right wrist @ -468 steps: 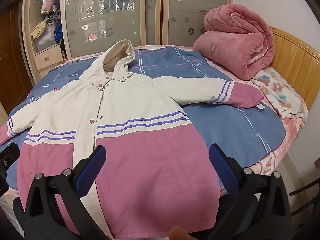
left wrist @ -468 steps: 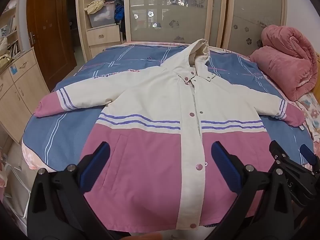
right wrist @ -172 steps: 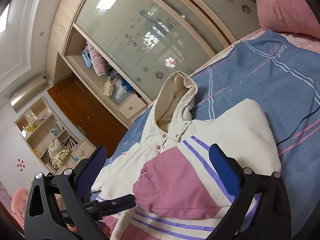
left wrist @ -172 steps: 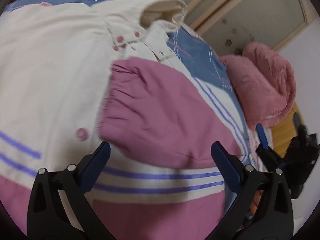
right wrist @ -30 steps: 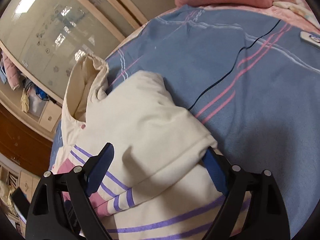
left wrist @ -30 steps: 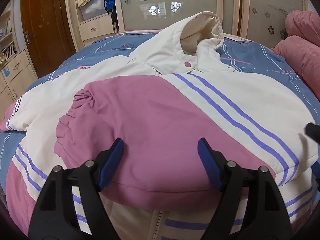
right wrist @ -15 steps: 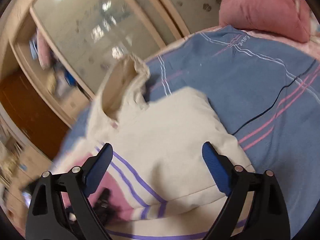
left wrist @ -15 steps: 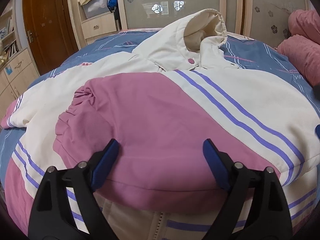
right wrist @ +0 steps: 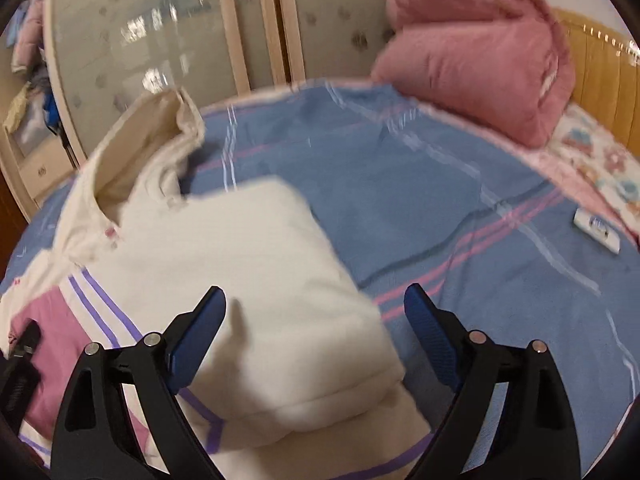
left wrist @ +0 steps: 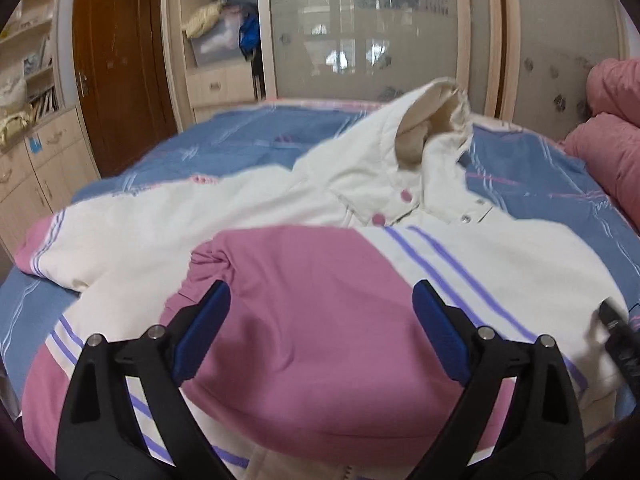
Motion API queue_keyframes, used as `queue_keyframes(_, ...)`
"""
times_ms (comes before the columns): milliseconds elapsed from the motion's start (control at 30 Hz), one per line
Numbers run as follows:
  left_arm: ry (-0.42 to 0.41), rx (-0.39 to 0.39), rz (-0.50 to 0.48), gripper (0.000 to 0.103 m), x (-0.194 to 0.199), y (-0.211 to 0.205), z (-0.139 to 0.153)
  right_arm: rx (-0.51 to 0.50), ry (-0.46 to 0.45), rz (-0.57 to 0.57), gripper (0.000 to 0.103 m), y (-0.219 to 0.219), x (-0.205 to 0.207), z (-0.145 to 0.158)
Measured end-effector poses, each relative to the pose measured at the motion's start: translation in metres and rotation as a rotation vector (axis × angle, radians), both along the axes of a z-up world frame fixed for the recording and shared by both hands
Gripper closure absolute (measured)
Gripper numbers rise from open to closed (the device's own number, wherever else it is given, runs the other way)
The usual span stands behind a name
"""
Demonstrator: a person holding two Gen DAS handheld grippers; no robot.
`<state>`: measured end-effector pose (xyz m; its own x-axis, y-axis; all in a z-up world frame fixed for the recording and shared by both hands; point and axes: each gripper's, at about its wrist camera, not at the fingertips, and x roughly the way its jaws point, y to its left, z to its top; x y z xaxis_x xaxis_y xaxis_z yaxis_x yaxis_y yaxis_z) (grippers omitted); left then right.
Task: Fold large clothes
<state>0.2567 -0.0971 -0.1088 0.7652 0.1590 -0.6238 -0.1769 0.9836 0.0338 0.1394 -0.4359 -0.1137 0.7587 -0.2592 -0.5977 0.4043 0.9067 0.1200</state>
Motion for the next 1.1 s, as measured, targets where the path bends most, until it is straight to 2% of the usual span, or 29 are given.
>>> queue_keyframes(67, 0.065, -0.062, -0.020, 0.009, 0.007, 0.006, -0.012, -0.008, -0.023, 0.086, 0.012, 0.011, 0.002, 0.005)
queue_keyframes(133, 0.160, -0.117, -0.038, 0.009, 0.016, 0.010, -0.032, 0.106, 0.014, 0.237, 0.012, 0.017, 0.012, -0.002)
queue_keyframes(167, 0.182, -0.104, -0.036, 0.009, 0.018, 0.009, -0.039, 0.135, 0.048, 0.264, 0.012, 0.019, 0.016, -0.008)
queue_keyframes(300, 0.186, -0.058, -0.054, 0.002, 0.018, -0.001, -0.043, 0.026, 0.159, 0.261, 0.011, 0.031, 0.028, -0.022)
queue_keyframes(433, 0.186, -0.023, -0.051, 0.002, 0.018, -0.005, -0.047, -0.025, 0.195, 0.262, 0.007, 0.036, 0.032, -0.027)
queue_keyframes(567, 0.182, -0.021, -0.047, 0.002, 0.015, -0.004, -0.041, -0.068, 0.214, 0.259, 0.005, 0.040, 0.033, -0.030)
queue_keyframes(600, 0.168, -0.026, -0.043, 0.002, 0.013, -0.002, -0.039, -0.068, 0.216, 0.260, 0.005, 0.045, 0.035, -0.032)
queue_keyframes(700, 0.044, -0.095, -0.043, 0.002, 0.002, 0.006, -0.021, -0.058, 0.221, 0.262, 0.005, 0.042, 0.035, -0.032)
queue_keyframes(767, 0.017, -0.114, -0.050, 0.002, 0.002, 0.008, -0.014, -0.048, 0.217, 0.249, 0.005, 0.039, 0.033, -0.030)
queue_keyframes(867, 0.070, -0.070, -0.051, 0.002, 0.013, 0.007, -0.020, -0.029, 0.207, 0.211, 0.005, 0.032, 0.031, -0.029)
queue_keyframes(967, 0.177, -0.066, -0.047, 0.002, 0.027, 0.007, -0.041, -0.024, 0.212, 0.195, 0.005, 0.029, 0.033, -0.030)
queue_keyframes(1100, 0.176, -0.031, -0.050, 0.002, 0.025, 0.003, -0.044, -0.054, 0.225, 0.195, 0.001, 0.034, 0.035, -0.033)
